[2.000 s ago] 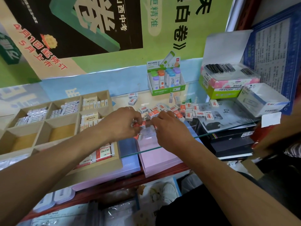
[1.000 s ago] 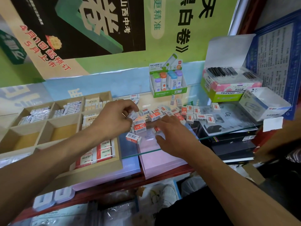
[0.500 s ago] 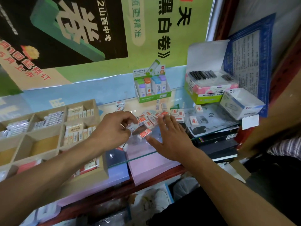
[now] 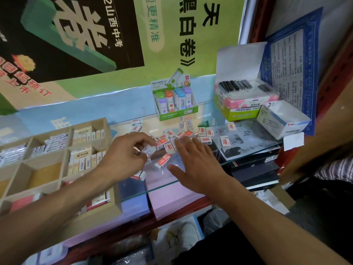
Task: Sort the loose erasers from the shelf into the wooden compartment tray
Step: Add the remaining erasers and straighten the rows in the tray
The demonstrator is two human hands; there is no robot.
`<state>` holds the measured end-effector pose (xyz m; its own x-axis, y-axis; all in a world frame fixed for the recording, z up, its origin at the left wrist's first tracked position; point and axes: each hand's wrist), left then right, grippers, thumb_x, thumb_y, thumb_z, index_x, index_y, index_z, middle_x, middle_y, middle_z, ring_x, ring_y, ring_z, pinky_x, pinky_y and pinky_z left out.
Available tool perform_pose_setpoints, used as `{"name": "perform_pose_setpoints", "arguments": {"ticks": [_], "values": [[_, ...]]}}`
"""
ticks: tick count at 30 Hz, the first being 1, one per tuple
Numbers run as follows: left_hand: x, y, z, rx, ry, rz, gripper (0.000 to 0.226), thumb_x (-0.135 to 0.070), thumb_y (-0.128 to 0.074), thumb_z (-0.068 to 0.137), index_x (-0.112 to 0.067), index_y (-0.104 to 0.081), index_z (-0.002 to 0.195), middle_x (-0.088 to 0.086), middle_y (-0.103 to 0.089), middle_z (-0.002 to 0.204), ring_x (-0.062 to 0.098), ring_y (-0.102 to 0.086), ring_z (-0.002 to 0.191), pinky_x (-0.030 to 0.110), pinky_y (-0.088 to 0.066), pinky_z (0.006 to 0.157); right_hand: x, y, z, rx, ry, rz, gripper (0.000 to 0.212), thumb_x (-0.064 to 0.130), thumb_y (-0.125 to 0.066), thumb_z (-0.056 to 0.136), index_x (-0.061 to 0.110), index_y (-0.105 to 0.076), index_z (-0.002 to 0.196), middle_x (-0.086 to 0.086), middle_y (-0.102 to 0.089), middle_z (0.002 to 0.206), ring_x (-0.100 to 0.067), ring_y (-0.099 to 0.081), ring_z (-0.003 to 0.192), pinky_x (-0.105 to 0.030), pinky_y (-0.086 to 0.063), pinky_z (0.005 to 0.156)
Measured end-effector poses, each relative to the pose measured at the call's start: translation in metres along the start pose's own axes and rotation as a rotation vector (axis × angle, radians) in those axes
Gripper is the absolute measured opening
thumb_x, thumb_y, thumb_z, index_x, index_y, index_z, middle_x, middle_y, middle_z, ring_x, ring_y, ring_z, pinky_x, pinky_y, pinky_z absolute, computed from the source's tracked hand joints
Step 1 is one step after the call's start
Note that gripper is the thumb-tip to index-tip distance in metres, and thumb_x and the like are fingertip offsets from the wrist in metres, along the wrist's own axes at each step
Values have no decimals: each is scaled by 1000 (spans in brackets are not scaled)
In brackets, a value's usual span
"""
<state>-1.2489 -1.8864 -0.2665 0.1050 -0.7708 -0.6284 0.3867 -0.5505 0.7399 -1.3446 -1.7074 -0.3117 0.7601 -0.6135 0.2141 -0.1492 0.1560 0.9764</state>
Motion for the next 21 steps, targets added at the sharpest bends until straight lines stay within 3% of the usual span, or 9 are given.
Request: {"name": "perform_pose_setpoints", "arguments": {"ticks": [5, 13, 21], "values": [[-1, 0, 0, -1, 21, -11, 40, 11, -61, 73, -21, -72, 94, -13, -61, 86, 8, -58, 85, 22, -52, 73, 5, -9, 0, 14, 65, -73, 92, 71, 6, 79, 19, -1, 154, -6, 6, 162, -25, 9, 148, -49, 1, 119], [-2, -3, 5, -10, 58, -78, 41, 12, -60, 70, -22, -72, 90, -8, -63, 85, 10, -60, 84, 22, -49, 70, -7, -11, -1, 31, 20, -69, 80, 64, -12, 92, 18, 7, 153, -5, 12, 161, -24, 13, 148, -48, 2, 120], [-2, -3, 4, -19, 76, -85, 40, 12, -62, 70, -22, -72, 89, -11, -61, 82, 9, -59, 83, 15, -45, 65, -8, -4, 0, 15, 93, 32, 75, 65, -21, 95, 24, -2, 154, -1, 9, 162, -19, 15, 148, -47, 0, 121]]}}
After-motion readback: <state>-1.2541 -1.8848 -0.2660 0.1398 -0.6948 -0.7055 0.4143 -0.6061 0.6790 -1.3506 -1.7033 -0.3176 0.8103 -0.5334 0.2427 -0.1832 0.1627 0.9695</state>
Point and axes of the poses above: each hand's wrist, its own z-axis towards the middle knuckle, its own y-axis out of the back of the hand, x = y × z
